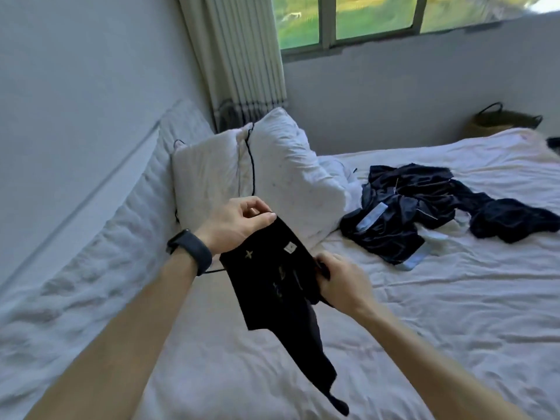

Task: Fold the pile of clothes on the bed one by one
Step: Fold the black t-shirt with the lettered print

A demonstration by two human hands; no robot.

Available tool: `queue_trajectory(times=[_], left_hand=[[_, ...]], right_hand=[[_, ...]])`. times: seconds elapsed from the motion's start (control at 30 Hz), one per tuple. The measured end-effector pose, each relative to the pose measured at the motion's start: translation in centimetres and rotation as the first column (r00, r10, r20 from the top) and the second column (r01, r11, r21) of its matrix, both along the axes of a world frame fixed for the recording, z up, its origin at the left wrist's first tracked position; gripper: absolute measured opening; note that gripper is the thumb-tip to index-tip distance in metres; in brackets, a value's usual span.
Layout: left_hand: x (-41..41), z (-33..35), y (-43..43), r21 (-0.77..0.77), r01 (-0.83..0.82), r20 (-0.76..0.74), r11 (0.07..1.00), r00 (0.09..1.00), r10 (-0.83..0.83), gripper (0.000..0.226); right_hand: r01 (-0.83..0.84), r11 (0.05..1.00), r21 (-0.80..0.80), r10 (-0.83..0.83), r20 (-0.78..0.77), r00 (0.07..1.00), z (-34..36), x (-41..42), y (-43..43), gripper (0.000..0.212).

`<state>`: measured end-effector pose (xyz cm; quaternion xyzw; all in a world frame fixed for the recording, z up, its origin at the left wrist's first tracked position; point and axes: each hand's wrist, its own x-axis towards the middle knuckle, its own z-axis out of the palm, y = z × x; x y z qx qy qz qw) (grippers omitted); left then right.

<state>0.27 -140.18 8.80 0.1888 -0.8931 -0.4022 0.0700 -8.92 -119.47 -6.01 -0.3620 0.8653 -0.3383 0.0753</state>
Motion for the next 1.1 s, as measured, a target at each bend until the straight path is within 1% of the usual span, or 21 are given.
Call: queue_trajectory(times=[0.07,0.1,0.17,0.2,0.27,0.33,0.43,0.5,0.57,0.63,0.67,0.73,0.77,0.8,0.87,0.9,0.93,0.97,1.03,1.07,1.1], left_hand=[[-0.4,1.6,-0.3,-0.216,-0.049,-0.037,0.975,0.998,0.042,0.010],[-0.4,2.0,-0.5,-0.300,-0.070,-0.041,0.951,0.997,0.061,0.009],[-0.3,1.8,-0.6,-0.383,-0.074,-0.012,0.921,0.997,0.075,0.010],[-0.4,1.5,-0.4,-0.394,-0.069,0.004,0.917,0.997,0.077,0.012],[-0.6,0.9,0.2,-0.393,-0.064,0.009,0.917,0.997,0.074,0.021],[-0.7,0.9,0.5,-0.379,-0.056,0.020,0.924,0.997,0.069,0.037],[-0.8,1.6,0.1,-0.322,-0.012,0.071,0.947,0.997,0.037,0.057],[-0.8,2.3,-0.1,-0.158,0.030,0.061,0.987,0.998,-0.021,0.071],[-0.7,3.2,-0.5,0.009,0.093,0.056,0.996,0.994,-0.094,0.082],[-0.2,3.8,-0.9,0.094,0.203,0.137,0.975,0.967,-0.214,0.080],[0.1,3.7,-1.1,0.099,0.255,0.191,0.962,0.944,-0.270,0.070],[0.7,3.7,-1.6,0.056,0.330,0.278,0.942,0.901,-0.332,0.038],[0.7,3.7,-2.0,0.035,0.342,0.268,0.939,0.902,-0.339,0.023],[0.8,3.7,-2.4,0.033,0.340,0.211,0.940,0.917,-0.340,0.016],[0.7,3.1,-3.1,0.005,0.265,-0.018,0.964,0.964,-0.265,0.015],[0.7,2.6,-3.3,-0.046,0.184,-0.145,0.982,0.971,-0.189,0.014],[0.6,1.7,-3.6,-0.104,0.122,-0.204,0.987,0.969,-0.141,0.011],[0.7,0.5,-3.6,-0.163,0.127,-0.157,0.978,0.976,-0.153,0.012],[1.1,-2.9,-3.2,-0.239,0.212,0.088,0.947,0.977,-0.197,0.022],[1.3,-4.5,-3.2,-0.248,0.178,0.113,0.952,0.982,-0.154,0.024],[1.3,-5.4,-3.3,-0.224,0.087,0.058,0.971,0.995,-0.076,0.023]], right_hand=[[0.038,0.992,0.117,-0.039,0.010,0.999,2.4,-3.5,3.8,0.006],[0.042,0.992,0.118,-0.051,0.078,0.996,3.9,-5.1,5.6,0.008],[-0.028,0.999,0.023,0.020,0.270,0.963,7.1,-8.0,8.7,0.012],[-0.087,0.996,-0.008,0.085,0.317,0.945,8.9,-8.9,9.8,0.017],[-0.151,0.988,-0.015,0.147,0.351,0.925,11.8,-10.1,11.3,0.033],[-0.126,0.992,-0.004,0.121,0.329,0.937,13.9,-10.4,12.2,0.044],[-0.064,0.998,0.007,0.059,0.300,0.952,15.5,-10.7,13.6,0.040],[-0.009,0.999,-0.044,0.022,0.293,0.956,15.4,-10.6,14.4,0.035],[0.057,0.994,-0.092,-0.031,0.258,0.966,15.1,-10.4,15.0,0.027],[0.113,0.990,-0.087,-0.094,0.201,0.975,14.8,-10.4,15.5,0.018],[0.138,0.987,-0.084,-0.122,0.171,0.978,15.0,-10.3,15.7,0.013],[0.168,0.980,-0.108,-0.158,0.094,0.983,15.7,-9.8,15.8,0.008],[0.178,0.975,-0.130,-0.176,0.031,0.984,16.0,-9.2,15.7,0.008],[0.189,0.969,-0.162,-0.198,-0.041,0.979,16.3,-8.5,15.6,0.006],[0.230,0.949,-0.217,-0.279,-0.230,0.932,15.9,-7.4,15.3,0.002],[0.265,0.946,-0.189,-0.314,-0.315,0.896,15.4,-7.0,15.2,0.004],[0.311,0.944,-0.106,-0.328,-0.356,0.875,14.9,-6.5,15.1,0.009],[0.362,0.932,-0.004,-0.339,-0.355,0.871,14.2,-6.3,15.0,0.017],[0.440,0.889,0.126,-0.384,-0.320,0.866,12.8,-6.4,15.2,0.035],[0.467,0.875,0.128,-0.403,-0.340,0.850,12.2,-6.3,15.2,0.041],[0.481,0.873,0.074,-0.418,-0.392,0.820,11.8,-6.1,15.3,0.046]])
